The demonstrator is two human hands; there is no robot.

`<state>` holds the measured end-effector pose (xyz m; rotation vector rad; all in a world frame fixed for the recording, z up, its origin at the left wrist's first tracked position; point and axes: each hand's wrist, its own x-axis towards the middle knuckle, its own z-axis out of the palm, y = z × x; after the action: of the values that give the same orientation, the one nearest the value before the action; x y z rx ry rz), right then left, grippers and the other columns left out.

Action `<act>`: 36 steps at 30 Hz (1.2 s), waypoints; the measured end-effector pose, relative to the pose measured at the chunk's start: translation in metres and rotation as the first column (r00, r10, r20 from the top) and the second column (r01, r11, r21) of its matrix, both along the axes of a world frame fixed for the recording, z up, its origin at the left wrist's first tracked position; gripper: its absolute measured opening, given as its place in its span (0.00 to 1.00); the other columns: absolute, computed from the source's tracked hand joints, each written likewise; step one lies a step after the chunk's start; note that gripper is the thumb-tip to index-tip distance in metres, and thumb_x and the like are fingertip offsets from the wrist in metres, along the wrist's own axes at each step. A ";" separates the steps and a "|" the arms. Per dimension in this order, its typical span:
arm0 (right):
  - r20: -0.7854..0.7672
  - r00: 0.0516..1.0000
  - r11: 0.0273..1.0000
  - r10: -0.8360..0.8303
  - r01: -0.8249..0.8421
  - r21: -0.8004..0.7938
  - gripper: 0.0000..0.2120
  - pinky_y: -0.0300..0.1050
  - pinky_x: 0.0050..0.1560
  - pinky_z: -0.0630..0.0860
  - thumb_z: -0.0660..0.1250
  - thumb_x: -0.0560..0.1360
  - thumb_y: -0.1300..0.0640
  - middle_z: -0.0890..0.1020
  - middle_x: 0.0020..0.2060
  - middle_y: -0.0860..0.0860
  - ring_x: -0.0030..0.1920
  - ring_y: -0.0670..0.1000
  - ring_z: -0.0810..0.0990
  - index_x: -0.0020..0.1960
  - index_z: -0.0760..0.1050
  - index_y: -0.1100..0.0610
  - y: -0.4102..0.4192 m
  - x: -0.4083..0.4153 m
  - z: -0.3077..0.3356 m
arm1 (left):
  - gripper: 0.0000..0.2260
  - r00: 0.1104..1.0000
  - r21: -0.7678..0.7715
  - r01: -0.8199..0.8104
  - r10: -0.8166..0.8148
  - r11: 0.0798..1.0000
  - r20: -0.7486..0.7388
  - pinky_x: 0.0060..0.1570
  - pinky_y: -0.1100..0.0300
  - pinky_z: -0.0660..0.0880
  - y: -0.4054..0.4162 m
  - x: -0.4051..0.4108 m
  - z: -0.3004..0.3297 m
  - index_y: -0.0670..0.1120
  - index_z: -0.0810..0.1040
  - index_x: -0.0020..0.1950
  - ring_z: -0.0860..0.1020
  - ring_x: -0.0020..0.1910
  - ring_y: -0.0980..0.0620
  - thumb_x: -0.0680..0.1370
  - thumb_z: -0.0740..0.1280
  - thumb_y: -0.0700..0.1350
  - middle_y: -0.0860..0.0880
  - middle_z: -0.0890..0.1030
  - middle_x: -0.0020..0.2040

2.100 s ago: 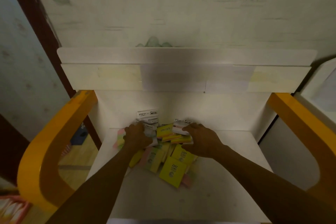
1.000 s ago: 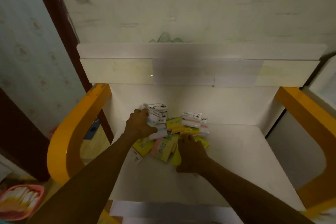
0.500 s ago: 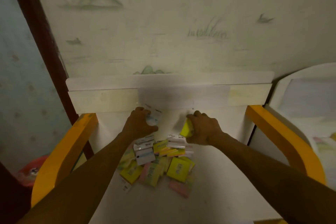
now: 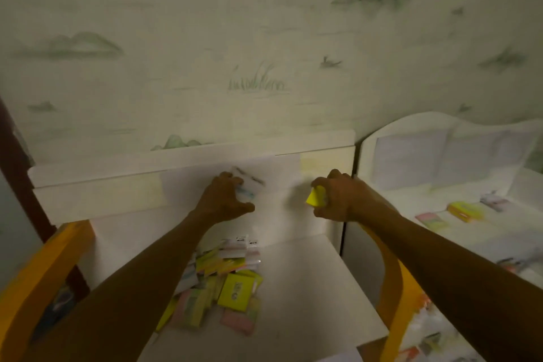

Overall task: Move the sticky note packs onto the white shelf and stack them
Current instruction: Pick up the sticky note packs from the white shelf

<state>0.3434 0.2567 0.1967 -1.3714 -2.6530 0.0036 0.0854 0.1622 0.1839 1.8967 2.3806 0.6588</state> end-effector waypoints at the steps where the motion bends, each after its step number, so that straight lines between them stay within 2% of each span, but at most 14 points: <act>1: -0.008 1.000 1.000 -0.007 0.007 -0.005 0.32 0.52 0.58 0.73 0.69 0.68 0.38 0.71 0.62 0.53 0.60 0.57 0.74 0.70 0.66 0.44 0.002 0.014 0.002 | 0.34 1.000 -0.004 0.009 -0.009 1.000 -0.008 0.66 0.52 0.68 0.004 0.012 0.003 0.44 0.71 0.69 0.68 0.67 0.44 0.67 0.75 0.56 0.43 0.68 0.70; 7: -0.020 0.999 0.999 -0.040 0.041 0.015 0.33 0.51 0.58 0.73 0.69 0.68 0.36 0.72 0.61 0.53 0.60 0.56 0.74 0.70 0.66 0.44 0.019 0.103 0.011 | 0.34 0.997 0.007 0.055 -0.054 0.998 -0.061 0.63 0.56 0.67 0.032 0.095 0.019 0.44 0.71 0.69 0.69 0.65 0.47 0.68 0.75 0.56 0.44 0.69 0.68; 12: 0.001 0.997 0.997 -0.071 0.071 0.026 0.33 0.51 0.57 0.71 0.70 0.67 0.36 0.71 0.62 0.53 0.61 0.57 0.74 0.69 0.67 0.44 0.038 0.197 0.016 | 0.34 0.991 0.010 0.093 -0.091 0.996 -0.094 0.63 0.56 0.66 0.059 0.183 0.028 0.44 0.69 0.70 0.68 0.65 0.46 0.69 0.74 0.56 0.43 0.69 0.68; 18: -0.011 0.991 0.991 -0.130 0.130 0.022 0.31 0.50 0.58 0.70 0.69 0.68 0.38 0.71 0.61 0.52 0.61 0.56 0.73 0.69 0.67 0.42 0.059 0.309 0.020 | 0.34 0.989 0.045 0.136 -0.133 0.990 -0.062 0.58 0.58 0.68 0.092 0.295 0.038 0.39 0.74 0.65 0.72 0.61 0.43 0.65 0.76 0.56 0.39 0.74 0.63; 22: 0.009 0.985 0.985 -0.170 0.170 0.020 0.32 0.51 0.58 0.71 0.69 0.68 0.37 0.70 0.62 0.52 0.62 0.56 0.73 0.69 0.67 0.42 0.074 0.371 0.023 | 0.37 0.986 0.014 0.154 -0.153 0.988 -0.059 0.64 0.54 0.68 0.118 0.350 0.040 0.41 0.70 0.68 0.70 0.64 0.44 0.66 0.76 0.58 0.41 0.71 0.66; 25: 0.017 0.980 0.980 -0.200 0.200 0.024 0.32 0.52 0.58 0.71 0.69 0.68 0.37 0.70 0.63 0.52 0.62 0.56 0.73 0.69 0.67 0.42 0.086 0.412 0.023 | 0.34 0.982 0.013 0.178 -0.176 0.984 -0.073 0.63 0.55 0.67 0.141 0.383 0.040 0.42 0.70 0.69 0.69 0.64 0.45 0.68 0.76 0.54 0.42 0.70 0.67; 31: 0.029 0.959 0.959 -0.281 0.280 0.036 0.33 0.50 0.55 0.71 0.70 0.67 0.37 0.70 0.62 0.51 0.61 0.55 0.73 0.69 0.67 0.42 0.122 0.478 0.019 | 0.34 0.974 -0.013 0.214 -0.215 0.977 -0.071 0.66 0.54 0.67 0.199 0.436 0.032 0.43 0.69 0.69 0.69 0.65 0.45 0.68 0.75 0.55 0.43 0.69 0.68; 36: 0.037 0.949 0.950 -0.313 0.311 0.031 0.33 0.52 0.58 0.73 0.70 0.66 0.37 0.71 0.62 0.51 0.62 0.55 0.73 0.69 0.67 0.42 0.170 0.519 0.010 | 0.35 0.968 -0.035 0.247 -0.249 0.968 -0.043 0.65 0.53 0.69 0.258 0.478 0.011 0.44 0.69 0.70 0.69 0.66 0.45 0.68 0.75 0.56 0.44 0.69 0.69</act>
<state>0.8626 0.4264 0.2067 -1.7846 -2.4267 -0.0958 0.5634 0.4204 0.1951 2.1701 2.1115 0.5626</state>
